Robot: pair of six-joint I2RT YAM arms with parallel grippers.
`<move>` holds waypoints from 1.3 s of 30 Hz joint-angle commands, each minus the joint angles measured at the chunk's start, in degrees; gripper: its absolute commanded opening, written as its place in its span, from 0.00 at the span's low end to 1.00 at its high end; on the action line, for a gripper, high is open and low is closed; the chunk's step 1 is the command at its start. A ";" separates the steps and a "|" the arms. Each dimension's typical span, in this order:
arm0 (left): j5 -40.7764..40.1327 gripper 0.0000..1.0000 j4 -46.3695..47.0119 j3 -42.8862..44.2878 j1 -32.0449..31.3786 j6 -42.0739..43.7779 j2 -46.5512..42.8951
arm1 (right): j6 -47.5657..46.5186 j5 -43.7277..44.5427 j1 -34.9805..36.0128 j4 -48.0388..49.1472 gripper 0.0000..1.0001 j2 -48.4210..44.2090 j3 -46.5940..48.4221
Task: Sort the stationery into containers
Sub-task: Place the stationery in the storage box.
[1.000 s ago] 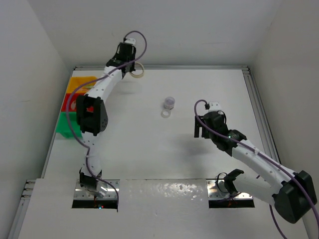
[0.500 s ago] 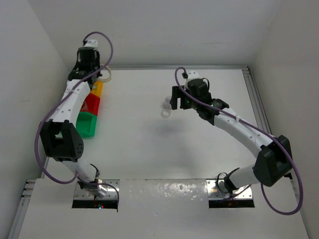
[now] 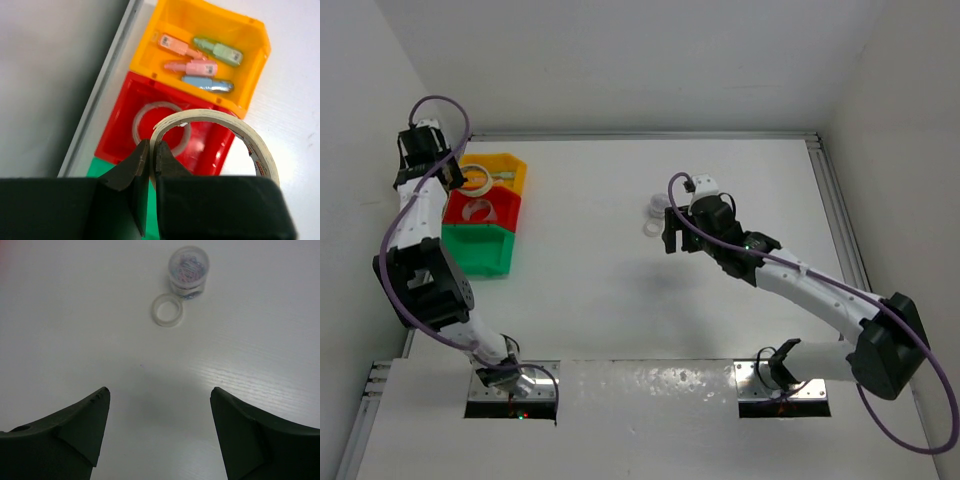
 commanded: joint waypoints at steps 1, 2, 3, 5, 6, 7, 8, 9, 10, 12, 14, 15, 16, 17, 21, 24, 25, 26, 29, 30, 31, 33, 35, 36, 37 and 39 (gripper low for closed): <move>4.46 0.00 2.02 2.96 5.54 -1.82 2.65 | 1.98 4.70 0.55 1.34 0.80 -4.20 -1.34; 5.09 0.00 2.29 2.70 5.99 -1.82 3.35 | 2.16 5.49 0.55 0.99 0.80 -4.56 -1.61; 5.35 0.00 2.55 2.44 6.34 -1.82 3.54 | 2.16 6.02 0.73 0.21 0.80 -4.91 -1.61; 5.70 0.00 4.13 1.13 6.78 -1.82 4.15 | 2.33 8.03 0.82 -0.15 0.80 -5.61 -2.05; 7.10 0.00 4.74 0.86 6.87 -1.47 4.33 | 2.59 8.65 1.08 -0.59 0.80 -5.70 -2.14; 7.64 0.00 5.62 0.42 6.70 -0.69 4.59 | 2.86 9.18 1.25 -1.03 0.80 -5.88 -2.05; 7.99 0.00 5.98 -0.02 6.70 -0.42 5.03 | 3.21 10.06 1.26 -1.20 0.80 -6.32 -2.05; 8.60 0.00 6.15 -0.20 6.70 -0.33 5.29 | 3.56 10.33 1.17 -1.82 0.80 -6.58 -2.05; 8.78 0.00 6.59 -0.20 6.78 -0.07 5.99 | 3.83 10.68 1.25 -2.00 0.80 -6.85 -2.48; 8.61 0.00 6.51 0.41 6.78 0.63 7.22 | 4.62 11.64 1.43 -2.00 0.80 -7.99 -3.19; 7.91 0.00 5.81 1.29 6.87 0.99 9.16 | 5.58 12.44 1.61 -1.21 0.80 -9.04 -5.03; 7.47 0.00 5.89 1.55 6.96 1.25 9.77 | 5.85 12.87 1.61 -1.12 0.80 -9.39 -5.65; 7.03 0.00 6.33 2.08 6.96 1.34 11.00 | 5.94 13.05 1.69 -0.86 0.80 -9.66 -6.61; 6.24 0.00 6.59 2.35 6.96 1.43 11.70 | 6.11 13.05 1.69 -0.77 0.80 -9.83 -7.06; 4.48 0.00 6.94 3.40 5.82 3.36 14.35 | 5.85 13.67 1.78 -1.73 0.81 -9.75 -7.24; 4.12 0.00 8.17 2.96 5.03 4.68 15.49 | 5.50 13.93 1.70 -1.73 0.81 -9.75 -7.76; 5.00 0.00 8.26 3.66 4.94 4.86 16.27 | 5.50 14.02 1.69 -1.73 0.81 -9.66 -8.02; 5.00 0.00 8.27 4.28 4.42 4.68 16.80 | 5.67 14.02 1.78 -1.82 0.81 -9.66 -8.20; 4.92 0.00 7.91 6.65 3.97 4.16 18.30 | 6.20 13.93 1.70 -2.70 0.81 -9.40 -8.38; 4.48 0.00 8.18 7.18 3.88 4.15 18.83 | 6.37 13.85 1.69 -2.87 0.81 -9.31 -8.38; 3.52 0.00 8.35 7.36 3.88 4.15 19.09 | 6.55 14.11 1.78 -3.31 0.81 -9.40 -8.38; 1.77 0.00 8.27 7.79 3.97 4.33 19.88 | 6.55 14.20 1.70 -3.67 0.81 -9.40 -8.55; 1.40 0.00 7.39 8.06 4.06 5.20 20.58 | 6.55 15.07 1.78 -4.11 0.81 -9.75 -8.64; 1.49 0.00 7.13 7.97 4.06 5.38 20.68 | 6.47 15.16 1.78 -4.19 0.81 -9.84 -8.82; 2.01 0.00 6.95 8.06 3.97 5.73 20.76 | 6.55 15.42 1.78 -4.11 0.82 -10.10 -8.90; 2.80 0.21 6.07 8.32 4.06 5.91 21.03 | 6.38 15.52 1.78 -4.02 0.82 -10.28 -8.99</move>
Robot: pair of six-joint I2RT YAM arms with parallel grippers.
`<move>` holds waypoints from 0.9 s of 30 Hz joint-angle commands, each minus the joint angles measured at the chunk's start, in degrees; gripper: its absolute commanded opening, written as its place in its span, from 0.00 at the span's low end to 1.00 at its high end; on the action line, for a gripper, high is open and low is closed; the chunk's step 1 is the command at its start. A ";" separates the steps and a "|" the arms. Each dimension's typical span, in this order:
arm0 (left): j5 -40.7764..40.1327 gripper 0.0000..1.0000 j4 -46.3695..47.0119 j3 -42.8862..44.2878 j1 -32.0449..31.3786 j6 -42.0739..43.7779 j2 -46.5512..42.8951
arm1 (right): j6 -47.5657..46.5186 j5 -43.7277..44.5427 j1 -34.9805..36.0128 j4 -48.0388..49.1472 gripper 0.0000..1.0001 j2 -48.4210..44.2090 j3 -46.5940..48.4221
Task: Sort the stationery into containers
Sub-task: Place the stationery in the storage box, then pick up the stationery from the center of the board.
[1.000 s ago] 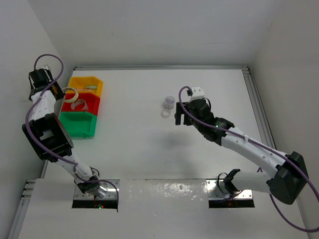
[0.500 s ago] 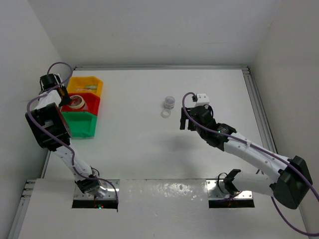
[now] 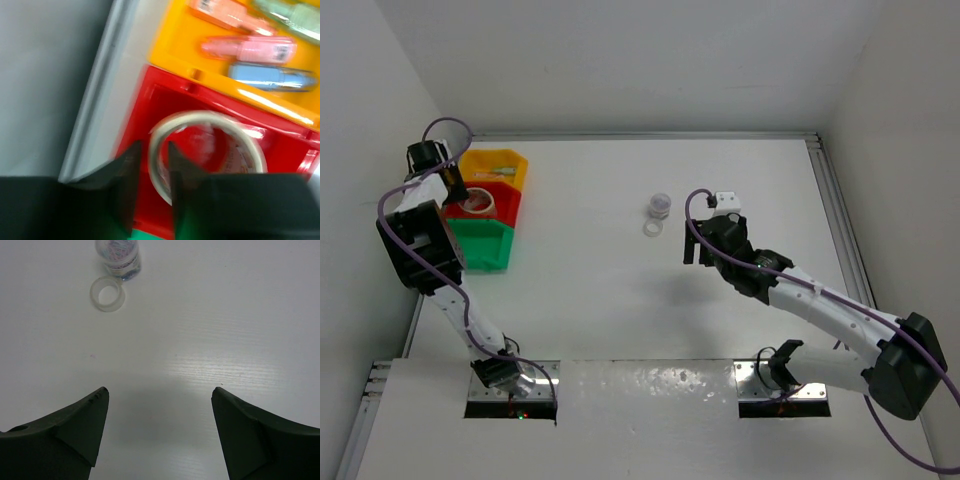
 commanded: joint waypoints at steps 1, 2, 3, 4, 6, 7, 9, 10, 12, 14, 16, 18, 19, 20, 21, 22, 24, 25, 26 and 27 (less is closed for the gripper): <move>1.40 0.29 -0.26 2.62 -0.23 0.95 0.77 | 0.69 1.81 0.25 0.46 0.82 -1.45 -0.16; 1.68 0.38 -0.80 3.40 -0.31 0.69 0.68 | 0.52 1.90 0.25 0.38 0.82 -1.36 -0.08; 2.46 0.48 -1.85 3.85 -0.23 0.16 0.68 | 0.52 1.72 0.34 0.37 0.82 -1.18 0.01; 2.73 0.50 -2.21 4.72 -0.31 -0.01 0.24 | 0.34 1.55 0.25 0.37 0.82 -1.09 0.27; 3.00 0.52 -2.82 5.60 -0.31 -1.07 -0.28 | 0.08 1.37 0.34 0.02 0.83 -0.83 0.54; 3.08 0.52 -3.69 6.83 -0.31 -1.51 -1.16 | -0.10 1.20 0.43 0.02 0.83 -0.74 0.80; 4.75 0.52 -4.49 8.06 -0.49 -3.00 -2.82 | -0.27 0.85 0.43 0.02 0.83 -0.83 0.80; 6.67 0.53 -4.67 9.46 -0.49 -3.35 -3.62 | -0.36 0.84 0.43 0.11 0.83 -1.00 0.80; 8.35 0.54 -5.28 10.79 -1.98 -4.32 -5.63 | -0.54 0.84 0.43 0.28 0.83 -1.27 0.54; 9.59 0.53 -5.81 12.81 -5.39 -4.15 -7.14 | -0.54 0.84 0.34 0.46 0.84 -1.80 0.19; 10.03 0.51 -5.81 13.35 -10.74 -3.19 -9.51 | -0.45 0.84 0.34 0.46 0.84 -2.32 0.01; 12.73 0.46 -6.16 12.21 -15.06 -2.13 -11.01 | -0.10 0.84 0.43 0.29 0.84 -2.85 -0.08; 13.80 0.41 -6.60 11.77 -19.86 -1.43 -11.01 | -0.01 0.76 0.34 0.11 0.83 -3.46 -0.16; 14.76 0.40 -8.43 11.50 -22.18 -0.38 -9.88 | 0.16 0.84 0.43 0.11 0.83 -3.81 -0.25; 16.34 0.38 -9.58 11.15 -24.81 -0.02 -9.08 | 0.51 1.02 0.25 0.02 0.82 -4.17 -0.60; 16.79 0.38 -10.72 10.97 -29.53 0.07 -7.95 | 0.69 1.11 0.43 0.02 0.82 -4.52 -0.78; 17.15 0.39 -12.31 10.01 -35.08 -0.71 -3.39 | 1.57 1.63 0.25 -0.50 0.81 -6.10 -1.48; 17.06 0.41 -12.32 9.66 -36.95 -0.72 -3.36 | 1.92 1.64 0.34 -0.85 0.81 -6.10 -1.74; 16.80 0.43 -12.23 9.13 -38.79 -0.81 -1.62 | 2.27 2.07 0.25 -1.20 0.81 -6.80 -2.09; 15.84 0.46 -11.97 8.95 -40.64 -0.72 -0.91 | 3.06 2.16 0.25 -1.56 0.81 -7.24 -2.79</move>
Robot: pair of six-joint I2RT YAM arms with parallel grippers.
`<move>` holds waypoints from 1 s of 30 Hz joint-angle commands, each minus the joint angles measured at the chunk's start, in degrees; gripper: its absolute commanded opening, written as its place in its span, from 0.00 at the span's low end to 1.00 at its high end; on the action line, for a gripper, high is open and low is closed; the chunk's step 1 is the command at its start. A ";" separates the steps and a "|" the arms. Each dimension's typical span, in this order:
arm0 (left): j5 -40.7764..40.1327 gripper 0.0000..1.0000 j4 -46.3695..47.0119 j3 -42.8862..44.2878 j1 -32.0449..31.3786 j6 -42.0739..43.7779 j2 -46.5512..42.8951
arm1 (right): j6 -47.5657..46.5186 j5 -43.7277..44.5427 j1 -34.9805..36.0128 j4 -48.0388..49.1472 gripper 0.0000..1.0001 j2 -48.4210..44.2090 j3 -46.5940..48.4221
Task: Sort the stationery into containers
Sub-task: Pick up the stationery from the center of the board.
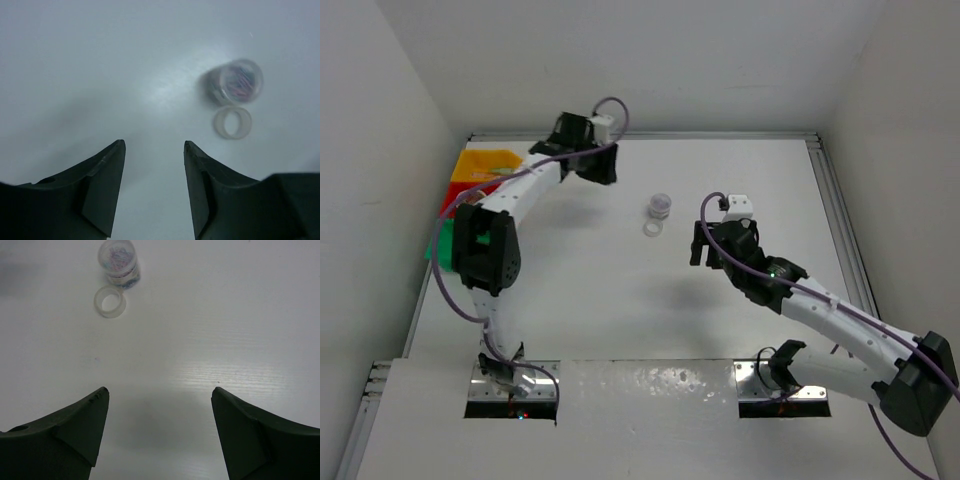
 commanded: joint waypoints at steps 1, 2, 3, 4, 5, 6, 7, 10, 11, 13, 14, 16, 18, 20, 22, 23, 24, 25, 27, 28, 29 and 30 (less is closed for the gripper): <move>0.01 0.48 -3.46 -1.89 -6.45 0.53 4.32 | 2.63 1.68 0.34 -1.32 0.81 -2.09 -1.60; -1.22 0.50 -2.50 -1.98 -8.06 0.70 5.54 | 2.98 1.68 0.34 -1.76 0.81 -2.87 -2.30; -3.49 0.52 -1.97 -1.81 -9.55 0.79 6.16 | 3.85 1.94 0.25 -2.54 0.81 -3.49 -2.65; -4.30 0.52 -1.18 -1.63 -12.18 0.88 7.56 | 4.21 2.03 0.34 -2.90 0.81 -3.93 -3.00; -5.00 0.53 -1.09 -0.76 -13.07 0.88 8.36 | 4.74 2.12 0.34 -3.34 0.81 -5.07 -3.70; -6.05 0.53 -1.17 -0.05 -14.47 0.62 9.15 | 5.44 2.56 0.51 -4.13 0.81 -5.77 -3.97; -6.76 0.53 -1.44 1.17 -14.92 0.35 10.99 | 5.88 2.74 0.52 -4.40 0.81 -6.39 -4.67; -7.38 0.53 -2.22 3.46 -16.33 -0.18 14.33 | 7.02 3.79 0.43 -5.72 0.81 -9.11 -6.16; -7.99 0.53 -2.32 3.64 -16.60 -0.18 14.95 | 7.55 4.05 0.51 -6.06 0.81 -10.60 -6.43; -8.61 0.52 -2.23 3.91 -17.74 -0.18 16.27 | 7.99 5.20 0.52 -7.12 0.81 -11.67 -7.13; -8.70 0.53 -2.23 4.00 -18.44 0.00 16.80 | 8.34 5.46 0.52 -7.21 0.81 -12.19 -7.40; -8.96 0.52 -1.97 4.35 -19.14 -0.17 17.86 | 8.61 6.25 0.52 -7.47 0.80 -13.42 -7.92; -9.84 0.52 -1.36 4.78 -20.02 -0.61 18.91 | 8.96 6.34 0.52 -7.74 0.80 -13.78 -8.02; -11.50 0.52 -0.91 5.05 -20.72 -0.88 19.61 | 9.31 6.17 0.52 -8.17 0.80 -13.78 -7.93; -12.13 0.51 -0.91 5.75 -20.90 -1.40 20.76 | 9.49 5.90 0.60 -8.35 0.80 -13.78 -7.75; -12.65 0.50 -1.09 5.93 -20.90 -1.58 21.20 | 9.75 5.90 0.60 -8.88 0.80 -13.78 -7.58; -13.35 0.48 -1.35 5.84 -20.90 -1.58 21.46 | 9.84 5.99 0.60 -9.14 0.80 -13.87 -7.40; -14.49 0.42 -1.70 5.67 -20.90 -1.49 21.46 | 10.19 6.25 0.69 -9.49 0.80 -14.04 -7.31; -16.15 0.33 -3.01 5.23 -20.73 -1.23 21.38 | 10.45 6.69 0.60 -10.28 0.80 -14.57 -7.14; -16.52 0.27 -3.37 4.88 -20.64 -0.97 21.20 | 10.54 6.78 0.69 -10.37 0.80 -15.27 -7.05; -16.52 0.23 -3.72 4.44 -20.55 -0.18 20.85 | 10.63 7.30 0.69 -10.64 0.80 -15.62 -7.14; -16.52 0.20 -4.07 3.48 -20.64 0.43 19.98 | 10.63 7.48 0.60 -10.73 0.80 -16.15 -7.05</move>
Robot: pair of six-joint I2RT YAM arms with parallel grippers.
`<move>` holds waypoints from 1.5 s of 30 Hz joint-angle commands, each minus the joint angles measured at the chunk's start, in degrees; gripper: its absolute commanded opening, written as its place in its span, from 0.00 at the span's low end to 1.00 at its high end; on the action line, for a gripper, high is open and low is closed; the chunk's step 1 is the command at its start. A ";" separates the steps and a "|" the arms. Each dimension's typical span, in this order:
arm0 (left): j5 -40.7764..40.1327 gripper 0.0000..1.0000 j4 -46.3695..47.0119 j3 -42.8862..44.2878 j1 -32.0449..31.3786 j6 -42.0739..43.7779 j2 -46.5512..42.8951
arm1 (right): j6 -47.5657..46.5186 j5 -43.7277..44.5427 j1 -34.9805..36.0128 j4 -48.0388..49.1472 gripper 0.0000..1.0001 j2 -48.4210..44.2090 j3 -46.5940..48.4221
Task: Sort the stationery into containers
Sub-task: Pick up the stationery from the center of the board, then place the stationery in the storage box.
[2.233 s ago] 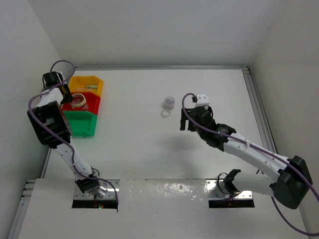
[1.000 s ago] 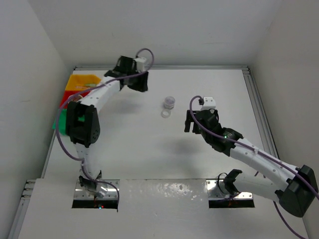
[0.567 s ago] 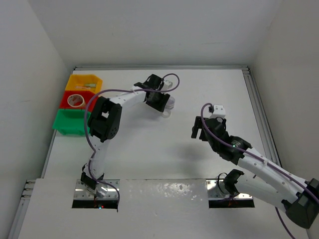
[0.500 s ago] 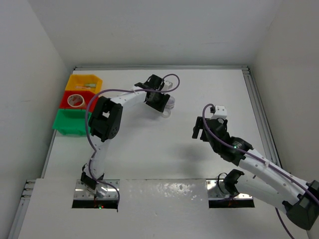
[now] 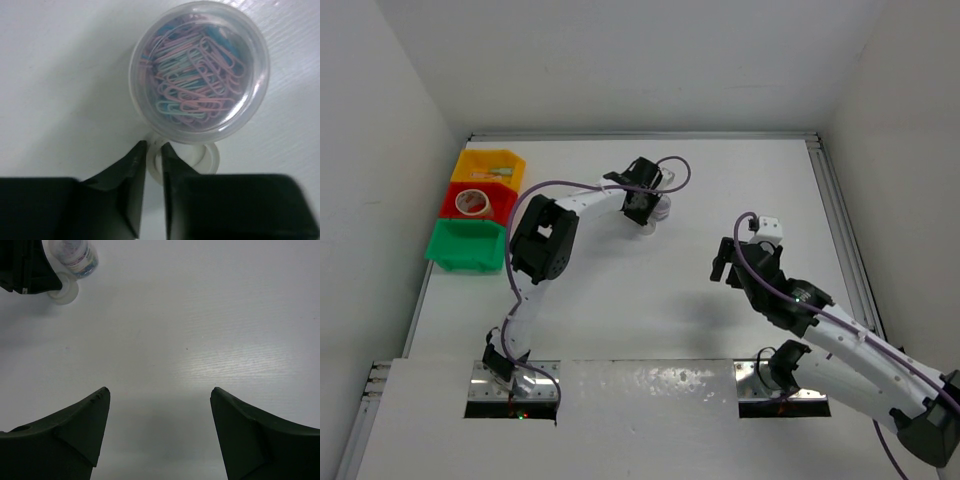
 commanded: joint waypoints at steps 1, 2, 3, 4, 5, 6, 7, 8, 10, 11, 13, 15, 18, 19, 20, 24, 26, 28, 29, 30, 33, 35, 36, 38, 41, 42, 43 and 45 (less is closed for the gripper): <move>-2.29 0.12 -1.85 -1.23 0.01 1.31 -1.30 | 1.17 2.57 0.34 -0.28 0.80 -2.58 0.49; -2.47 0.07 -2.54 -1.58 0.10 2.10 -2.00 | 1.34 3.35 0.25 -0.37 0.80 -2.93 0.32; -2.56 0.00 -3.25 -2.11 0.36 2.80 -2.44 | 1.60 3.53 0.25 -0.54 0.80 -3.80 -0.03; -2.30 0.00 -3.78 -2.29 0.37 2.81 -2.96 | 1.61 3.88 0.25 -0.54 0.80 -3.81 -0.30; -1.86 0.00 -5.17 -2.55 0.89 3.25 -4.10 | 1.87 4.41 0.25 -0.80 0.80 -4.68 -0.47; -0.98 0.00 -5.80 -3.07 1.33 3.25 -4.81 | 1.87 4.59 0.34 -0.98 0.80 -5.13 -1.09; 1.46 0.00 -6.41 -3.34 2.46 3.25 -5.51 | 1.96 4.85 0.34 -1.16 0.80 -5.48 -1.35; 2.70 0.00 -7.37 -3.52 3.00 3.25 -7.26 | 2.04 5.37 0.34 -1.24 0.80 -6.27 -1.70; 4.99 0.00 -10.00 -3.08 4.40 4.03 -8.76 | 1.96 5.73 0.25 -1.25 0.80 -6.89 -2.50; 5.35 0.00 -10.89 -2.56 4.93 4.65 -10.68 | 1.78 6.34 0.34 -1.33 0.80 -7.41 -2.76; 5.18 0.00 -12.91 -2.38 6.24 5.88 -12.45 | 1.17 6.70 0.25 -1.33 0.80 -7.68 -2.94; 5.09 0.00 -13.53 -3.34 8.44 6.59 -15.96 | -0.14 7.49 0.25 -0.81 0.80 -7.86 -3.11; 6.14 0.00 -15.20 -3.70 13.70 6.76 -19.31 | -2.86 7.75 0.25 3.04 0.81 -7.24 -3.55; 6.84 0.00 -16.34 -3.08 15.55 6.33 -20.88 | -3.49 7.49 0.25 4.02 0.81 -6.72 -3.55; 7.72 0.00 -16.87 -2.56 17.57 5.89 -21.60 | -4.01 7.14 0.17 5.33 0.82 -6.28 -3.47; 11.68 0.00 -17.23 -0.36 31.72 4.22 -24.85 | -7.27 4.42 -0.01 12.09 0.82 -0.84 -2.59; 10.46 0.00 -15.39 -0.79 38.30 3.86 -26.34 | -8.76 2.84 0.08 14.39 0.82 2.93 -1.54; 9.66 0.00 -14.15 -1.14 42.27 3.60 -26.18 | -9.64 1.26 -0.18 15.45 0.83 5.31 -0.48; 9.40 0.00 -14.06 -0.88 43.94 3.60 -25.65 | -10.17 0.81 -0.19 15.89 0.83 6.37 0.57; 9.13 0.00 -13.80 -0.53 47.35 3.34 -24.95 | -11.04 0.37 -0.27 16.85 0.83 7.34 1.19; 9.13 0.00 -12.49 1.57 52.90 2.81 -20.83 | -12.71 -1.56 -0.45 18.70 0.83 11.38 2.77; 9.05 0.00 -12.13 2.46 55.90 2.29 -18.80 | -13.16 -2.79 -0.62 19.84 0.83 12.53 4.00; 9.13 0.00 -11.96 3.33 56.52 2.20 -17.05 | -13.33 -3.23 -0.62 20.37 0.83 13.14 4.18; 8.43 0.00 -11.52 3.60 57.75 2.20 -15.02 | -13.51 -4.20 -0.80 20.90 0.83 14.20 4.88; 6.59 0.00 -9.86 2.90 58.63 2.11 -14.05 | -13.86 -4.46 -1.06 20.90 0.84 15.17 5.41; 6.32 0.00 -9.32 2.03 58.98 2.02 -13.70 | -14.04 -4.46 -1.15 20.90 0.84 15.26 5.32; 6.06 0.00 -8.71 1.67 59.16 1.85 -13.61 | -13.95 -4.55 -1.41 20.90 0.84 15.52 5.24; 5.18 0.00 -8.00 1.40 59.25 2.37 -12.38 | -13.95 -4.90 -1.68 20.90 0.84 15.61 5.24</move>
